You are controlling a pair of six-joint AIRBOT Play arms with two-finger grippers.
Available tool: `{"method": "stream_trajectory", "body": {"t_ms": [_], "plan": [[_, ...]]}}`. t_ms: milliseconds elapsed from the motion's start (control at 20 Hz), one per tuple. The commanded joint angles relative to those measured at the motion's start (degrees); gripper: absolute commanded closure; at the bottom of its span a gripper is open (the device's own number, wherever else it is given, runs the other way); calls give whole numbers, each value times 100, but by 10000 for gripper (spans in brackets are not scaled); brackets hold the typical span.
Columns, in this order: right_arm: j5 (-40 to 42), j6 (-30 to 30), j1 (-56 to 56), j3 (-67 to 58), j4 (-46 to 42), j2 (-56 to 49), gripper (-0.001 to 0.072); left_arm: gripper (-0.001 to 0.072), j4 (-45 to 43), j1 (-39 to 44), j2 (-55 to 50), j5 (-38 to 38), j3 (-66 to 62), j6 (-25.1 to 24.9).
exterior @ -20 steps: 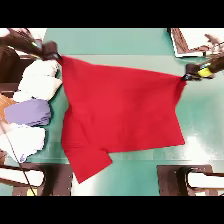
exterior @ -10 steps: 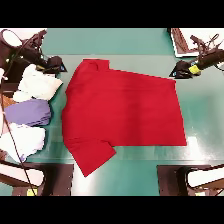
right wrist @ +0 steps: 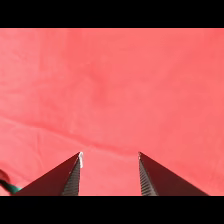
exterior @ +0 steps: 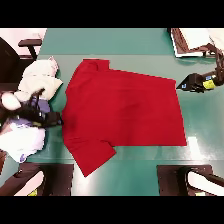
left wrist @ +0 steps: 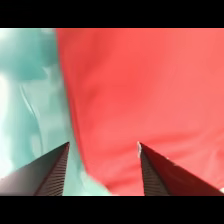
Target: Fold the shirts.
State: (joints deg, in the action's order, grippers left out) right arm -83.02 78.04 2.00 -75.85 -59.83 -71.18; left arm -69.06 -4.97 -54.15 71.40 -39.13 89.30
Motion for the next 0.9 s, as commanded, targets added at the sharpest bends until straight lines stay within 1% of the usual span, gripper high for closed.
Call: {"method": "stream_trajectory", "body": {"t_ms": [0, 200, 350, 400, 450, 500, 550, 600, 650, 750, 850], "plan": [[271, -22, 22, 527, 22, 520, 304, 204, 404, -4, 730, -184, 1401, 227], [245, -76, 22, 560, 24, 636, 303, 204, 621, 0, 730, -623, 1882, 229], [249, -116, 22, 560, 22, 636, 304, 206, 1110, 0, 730, -986, 2059, 216], [243, -125, 24, 560, 15, 636, 304, 244, 1189, 0, 730, -1067, 2061, 188], [210, -151, 33, 560, -33, 636, 304, 505, 1287, 0, 730, -1145, 2059, 31], [111, -205, 109, 577, -35, 636, 304, 654, 1403, 0, 730, -1182, 2035, -87], [7, -205, 247, 682, -35, 662, 304, 678, 1456, 0, 730, -1174, 1945, -103], [-63, -203, 446, 916, -48, 717, 304, 678, 1456, 0, 730, -1123, 1821, -131], [-173, -201, 719, 1259, -282, 772, 304, 678, 1453, 0, 730, -1073, 1657, -188], [-249, -138, 1276, 2140, -1023, 883, 299, 678, 1449, 0, 730, -1073, 1329, -243], [-247, -72, 1996, 3008, -1316, 837, 117, 678, 1456, 0, 730, -1080, 1073, -278]]}}
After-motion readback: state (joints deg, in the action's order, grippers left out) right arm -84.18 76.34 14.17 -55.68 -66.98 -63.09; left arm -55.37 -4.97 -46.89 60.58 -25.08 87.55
